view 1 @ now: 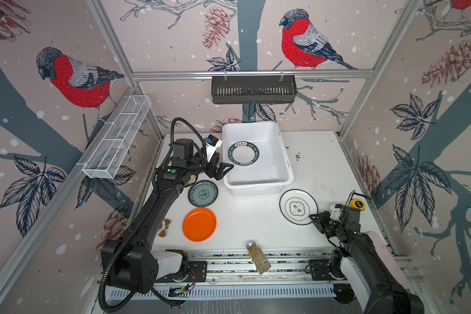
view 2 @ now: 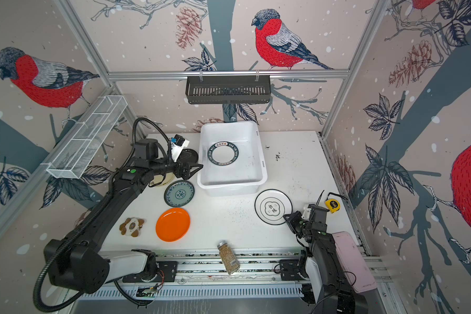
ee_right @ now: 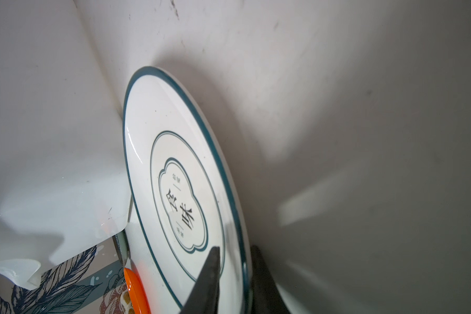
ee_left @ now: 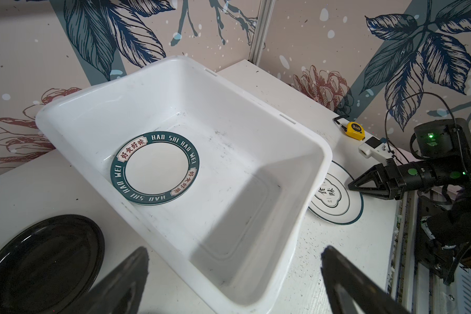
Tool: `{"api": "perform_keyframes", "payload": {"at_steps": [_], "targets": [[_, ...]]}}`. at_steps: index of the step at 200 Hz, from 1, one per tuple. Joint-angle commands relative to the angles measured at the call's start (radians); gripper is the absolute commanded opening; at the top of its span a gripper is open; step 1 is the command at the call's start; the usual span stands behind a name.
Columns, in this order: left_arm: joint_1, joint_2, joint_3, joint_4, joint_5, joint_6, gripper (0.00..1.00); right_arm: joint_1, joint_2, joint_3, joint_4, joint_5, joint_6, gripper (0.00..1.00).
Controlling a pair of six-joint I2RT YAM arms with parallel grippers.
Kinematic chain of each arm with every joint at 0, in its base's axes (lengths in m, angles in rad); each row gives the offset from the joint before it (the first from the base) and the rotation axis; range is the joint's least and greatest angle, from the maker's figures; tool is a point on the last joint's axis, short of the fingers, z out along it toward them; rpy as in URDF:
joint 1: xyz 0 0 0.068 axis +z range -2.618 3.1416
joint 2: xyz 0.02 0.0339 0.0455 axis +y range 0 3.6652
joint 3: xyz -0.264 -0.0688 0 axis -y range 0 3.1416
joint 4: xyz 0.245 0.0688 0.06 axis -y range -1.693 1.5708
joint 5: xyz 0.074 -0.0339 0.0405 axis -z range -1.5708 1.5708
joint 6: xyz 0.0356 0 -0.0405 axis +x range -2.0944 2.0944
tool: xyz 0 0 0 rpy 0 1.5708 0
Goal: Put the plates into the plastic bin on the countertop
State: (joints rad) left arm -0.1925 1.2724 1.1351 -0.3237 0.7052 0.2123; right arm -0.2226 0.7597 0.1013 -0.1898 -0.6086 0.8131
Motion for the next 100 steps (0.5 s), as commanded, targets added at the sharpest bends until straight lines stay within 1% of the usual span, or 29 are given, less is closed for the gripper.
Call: {"api": "perform_keyframes", "payload": {"at_steps": [1, 73, 100], "targets": [[-0.001, -0.006, 0.000, 0.034, 0.016, 0.003, 0.98, -0.003, -0.008, -0.016, -0.036, 0.026, 0.009, 0.22], [-0.004, -0.007, -0.001, 0.034, 0.010, 0.002, 0.98, -0.015, -0.049, -0.046, -0.007, 0.003, 0.025, 0.16], [-0.005, -0.008, 0.001, 0.033, 0.008, 0.002, 0.98, -0.019, -0.061, -0.051, 0.001, -0.007, 0.027, 0.12]]}}
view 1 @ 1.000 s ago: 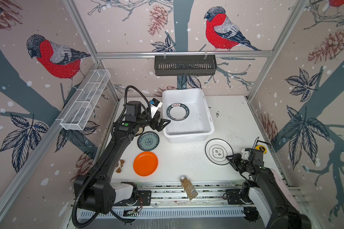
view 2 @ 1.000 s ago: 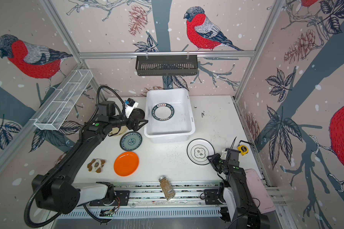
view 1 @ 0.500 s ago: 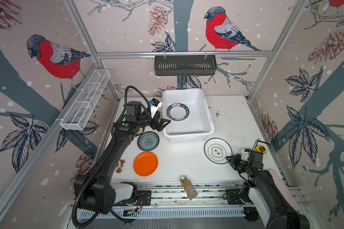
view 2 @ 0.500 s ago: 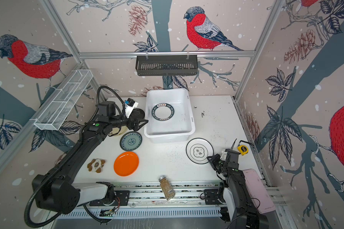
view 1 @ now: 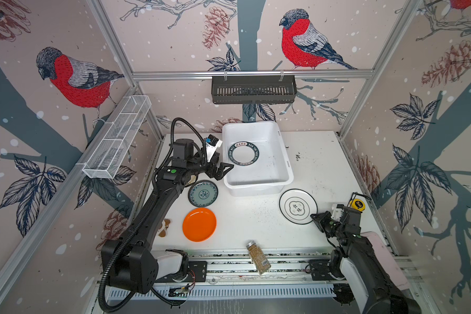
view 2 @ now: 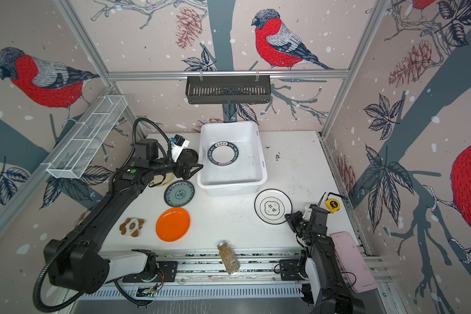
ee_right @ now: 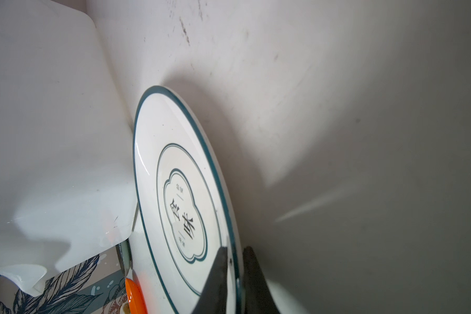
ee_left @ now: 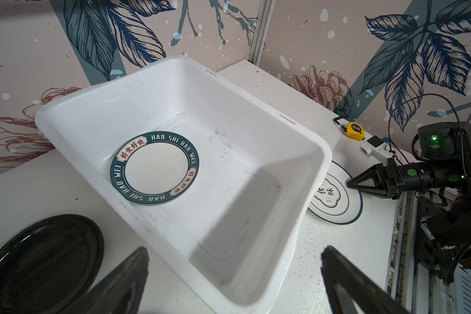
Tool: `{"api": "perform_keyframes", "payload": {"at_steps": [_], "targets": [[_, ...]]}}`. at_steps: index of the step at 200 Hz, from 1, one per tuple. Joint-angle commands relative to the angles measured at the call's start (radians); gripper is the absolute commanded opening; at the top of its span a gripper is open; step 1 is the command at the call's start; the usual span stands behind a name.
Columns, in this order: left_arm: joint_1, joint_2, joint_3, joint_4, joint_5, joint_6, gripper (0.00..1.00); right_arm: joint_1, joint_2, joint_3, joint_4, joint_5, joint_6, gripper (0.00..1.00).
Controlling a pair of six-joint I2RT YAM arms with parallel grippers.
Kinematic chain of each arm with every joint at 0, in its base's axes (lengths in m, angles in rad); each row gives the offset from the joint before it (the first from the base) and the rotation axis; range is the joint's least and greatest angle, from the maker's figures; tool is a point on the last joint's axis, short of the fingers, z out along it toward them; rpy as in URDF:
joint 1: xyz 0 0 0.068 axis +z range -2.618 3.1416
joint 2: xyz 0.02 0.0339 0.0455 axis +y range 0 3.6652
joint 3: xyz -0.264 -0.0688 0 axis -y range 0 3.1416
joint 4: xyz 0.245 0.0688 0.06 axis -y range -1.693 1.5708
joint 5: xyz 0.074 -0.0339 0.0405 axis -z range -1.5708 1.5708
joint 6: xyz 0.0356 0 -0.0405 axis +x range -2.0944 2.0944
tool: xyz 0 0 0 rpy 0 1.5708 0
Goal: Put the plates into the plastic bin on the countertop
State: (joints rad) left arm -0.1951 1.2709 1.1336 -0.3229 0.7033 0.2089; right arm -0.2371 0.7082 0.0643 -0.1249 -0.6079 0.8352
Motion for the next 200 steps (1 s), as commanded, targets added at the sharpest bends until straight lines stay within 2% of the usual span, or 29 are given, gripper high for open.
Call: {"api": "perform_keyframes", "payload": {"at_steps": [1, 70, 111, 160, 200], "targets": [[-0.003, -0.006, 0.003, 0.032, 0.010, 0.004, 0.98, -0.005, -0.009, -0.015, -0.062, -0.009, 0.005, 0.12], [-0.010, -0.004, 0.008, 0.036, 0.010, -0.006, 0.98, -0.017, -0.018, -0.017, -0.043, -0.042, 0.008, 0.05], [-0.013, -0.002, 0.036, 0.022, 0.005, -0.007, 0.98, -0.027, -0.070, 0.031, -0.091, -0.053, 0.013, 0.03], [-0.014, 0.002, 0.058, 0.019, 0.002, -0.020, 0.98, -0.047, -0.175, 0.139, -0.221, 0.025, 0.002, 0.01], [-0.016, 0.011, 0.079, 0.007, 0.004, -0.024, 0.98, -0.074, -0.152, 0.227, -0.315, 0.092, -0.056, 0.01]]}}
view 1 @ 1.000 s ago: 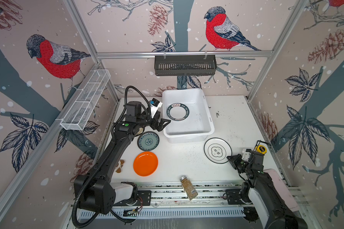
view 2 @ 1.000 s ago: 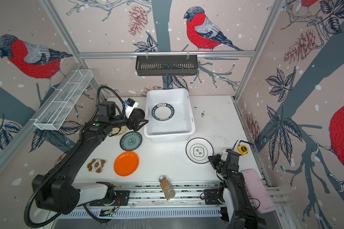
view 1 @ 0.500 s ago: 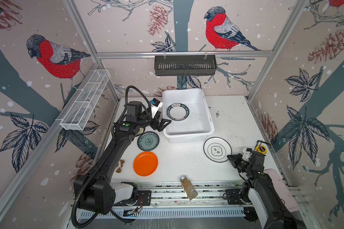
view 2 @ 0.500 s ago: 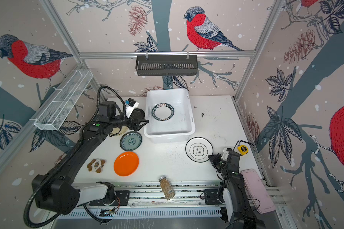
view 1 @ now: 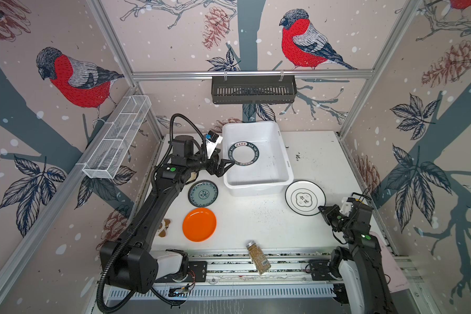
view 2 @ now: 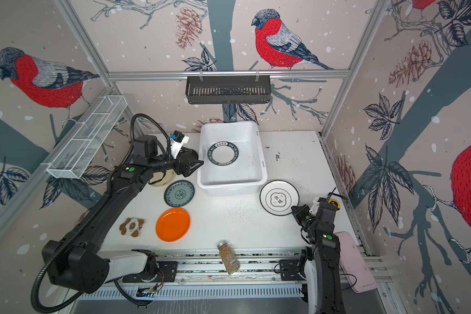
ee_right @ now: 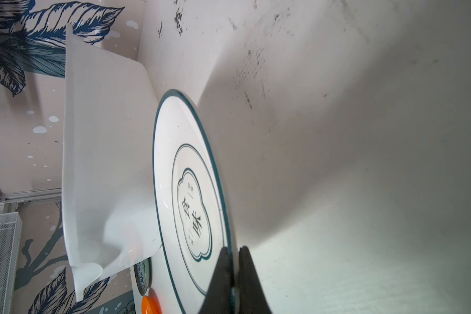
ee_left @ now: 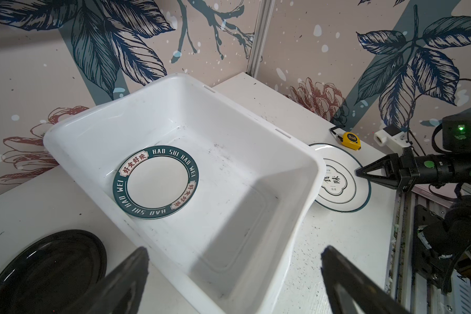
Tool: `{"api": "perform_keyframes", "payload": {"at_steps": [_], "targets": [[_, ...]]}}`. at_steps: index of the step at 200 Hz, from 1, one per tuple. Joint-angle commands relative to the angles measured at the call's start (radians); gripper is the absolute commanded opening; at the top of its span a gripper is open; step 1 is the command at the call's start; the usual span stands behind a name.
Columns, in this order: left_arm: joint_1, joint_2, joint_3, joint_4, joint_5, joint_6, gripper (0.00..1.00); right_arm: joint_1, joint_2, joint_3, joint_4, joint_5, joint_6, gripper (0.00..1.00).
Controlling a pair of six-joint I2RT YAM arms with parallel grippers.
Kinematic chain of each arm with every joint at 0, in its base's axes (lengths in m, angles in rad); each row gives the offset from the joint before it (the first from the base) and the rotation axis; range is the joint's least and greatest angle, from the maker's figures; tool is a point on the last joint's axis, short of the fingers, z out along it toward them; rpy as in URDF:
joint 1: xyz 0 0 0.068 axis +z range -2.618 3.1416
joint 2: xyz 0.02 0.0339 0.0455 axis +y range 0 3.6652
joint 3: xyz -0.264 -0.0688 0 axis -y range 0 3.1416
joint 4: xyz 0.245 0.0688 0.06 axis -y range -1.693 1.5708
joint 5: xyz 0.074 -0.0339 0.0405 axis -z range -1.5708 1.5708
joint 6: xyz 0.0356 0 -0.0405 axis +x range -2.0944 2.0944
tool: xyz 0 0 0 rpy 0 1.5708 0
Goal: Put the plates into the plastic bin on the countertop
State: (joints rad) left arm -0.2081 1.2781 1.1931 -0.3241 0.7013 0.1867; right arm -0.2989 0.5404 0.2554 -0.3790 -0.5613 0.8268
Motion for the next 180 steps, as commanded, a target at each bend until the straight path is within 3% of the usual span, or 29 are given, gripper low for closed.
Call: {"api": "perform_keyframes", "payload": {"at_steps": [1, 180], "targets": [[-0.004, 0.004, 0.019, 0.007, 0.004, -0.001, 0.98, -0.012, 0.016, 0.038, -0.061, 0.046, -0.049, 0.01], [-0.005, 0.074, 0.084, -0.026, -0.053, 0.002, 0.98, -0.121, 0.196, 0.360, -0.054, 0.110, -0.129, 0.01]]}}
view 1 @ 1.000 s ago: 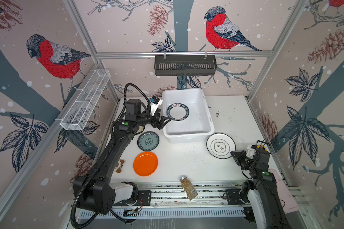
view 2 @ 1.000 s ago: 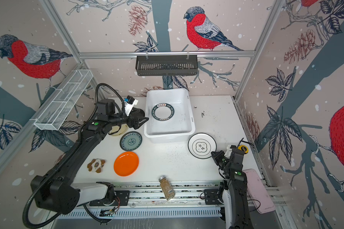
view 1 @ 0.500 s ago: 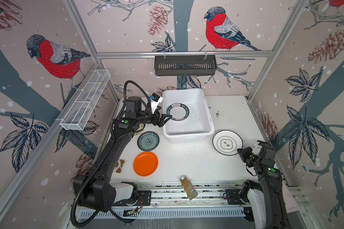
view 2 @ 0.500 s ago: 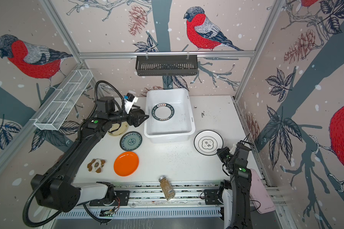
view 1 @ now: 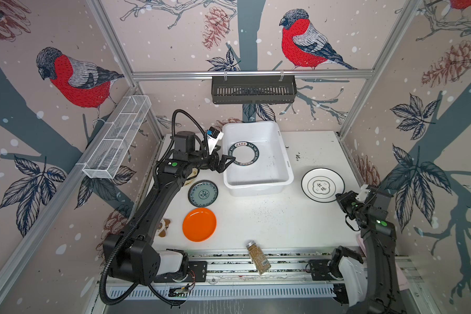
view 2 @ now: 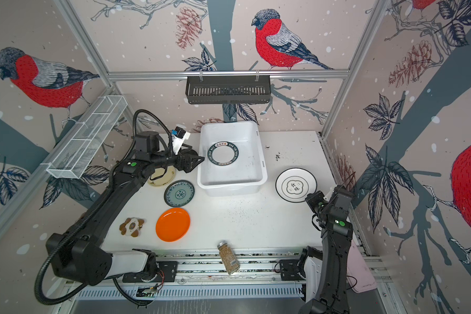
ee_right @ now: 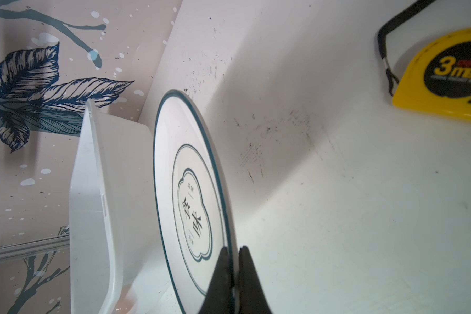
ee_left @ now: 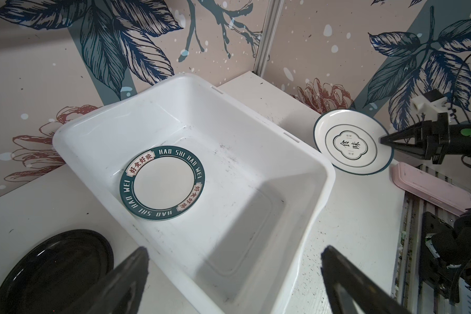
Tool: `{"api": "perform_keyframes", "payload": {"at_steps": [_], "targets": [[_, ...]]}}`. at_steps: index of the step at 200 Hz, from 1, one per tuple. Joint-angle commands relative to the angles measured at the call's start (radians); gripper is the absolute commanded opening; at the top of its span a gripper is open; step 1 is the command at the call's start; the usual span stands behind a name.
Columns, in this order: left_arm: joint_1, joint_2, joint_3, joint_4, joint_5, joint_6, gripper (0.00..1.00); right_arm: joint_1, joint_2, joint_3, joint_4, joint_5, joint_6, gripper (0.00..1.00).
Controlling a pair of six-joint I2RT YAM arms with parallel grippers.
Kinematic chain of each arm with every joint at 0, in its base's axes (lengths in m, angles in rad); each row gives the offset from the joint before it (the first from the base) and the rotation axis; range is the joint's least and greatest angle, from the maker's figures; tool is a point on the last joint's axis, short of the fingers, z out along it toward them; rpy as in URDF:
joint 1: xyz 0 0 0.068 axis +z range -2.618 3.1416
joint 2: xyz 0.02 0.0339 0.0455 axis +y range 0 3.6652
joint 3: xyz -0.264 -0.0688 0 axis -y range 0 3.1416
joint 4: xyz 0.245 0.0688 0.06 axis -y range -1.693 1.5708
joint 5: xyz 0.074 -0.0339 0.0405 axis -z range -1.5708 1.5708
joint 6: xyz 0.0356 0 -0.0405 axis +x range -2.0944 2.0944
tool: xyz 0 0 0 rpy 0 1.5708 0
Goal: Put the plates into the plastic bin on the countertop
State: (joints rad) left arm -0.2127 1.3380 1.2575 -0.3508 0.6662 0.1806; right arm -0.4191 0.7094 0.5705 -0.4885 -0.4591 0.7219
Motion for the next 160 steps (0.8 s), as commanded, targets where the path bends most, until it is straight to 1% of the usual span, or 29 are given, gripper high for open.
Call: {"api": "perform_keyframes", "payload": {"at_steps": [1, 39, 67, 107, 134, 160], "targets": [[-0.001, 0.014, 0.022, 0.000, -0.019, 0.009, 0.98, -0.001, 0.029, 0.048, 0.056, 0.008, -0.024, 0.01], [0.001, 0.049, 0.055, -0.022, -0.046, 0.021, 0.98, -0.001, 0.094, 0.121, 0.091, 0.011, -0.018, 0.02], [0.001, 0.072, 0.087, -0.059, -0.025, 0.054, 0.98, -0.001, 0.153, 0.181, 0.113, -0.004, -0.014, 0.02], [0.001, 0.083, 0.106, -0.081, -0.073, 0.070, 0.98, 0.017, 0.225, 0.270, 0.146, -0.025, -0.015, 0.02], [0.001, 0.091, 0.104, -0.081, -0.074, 0.067, 0.98, 0.079, 0.284, 0.353, 0.156, 0.003, -0.034, 0.02], [0.001, 0.099, 0.119, -0.083, -0.097, 0.051, 0.98, 0.184, 0.358, 0.455, 0.153, 0.058, -0.043, 0.02]]}}
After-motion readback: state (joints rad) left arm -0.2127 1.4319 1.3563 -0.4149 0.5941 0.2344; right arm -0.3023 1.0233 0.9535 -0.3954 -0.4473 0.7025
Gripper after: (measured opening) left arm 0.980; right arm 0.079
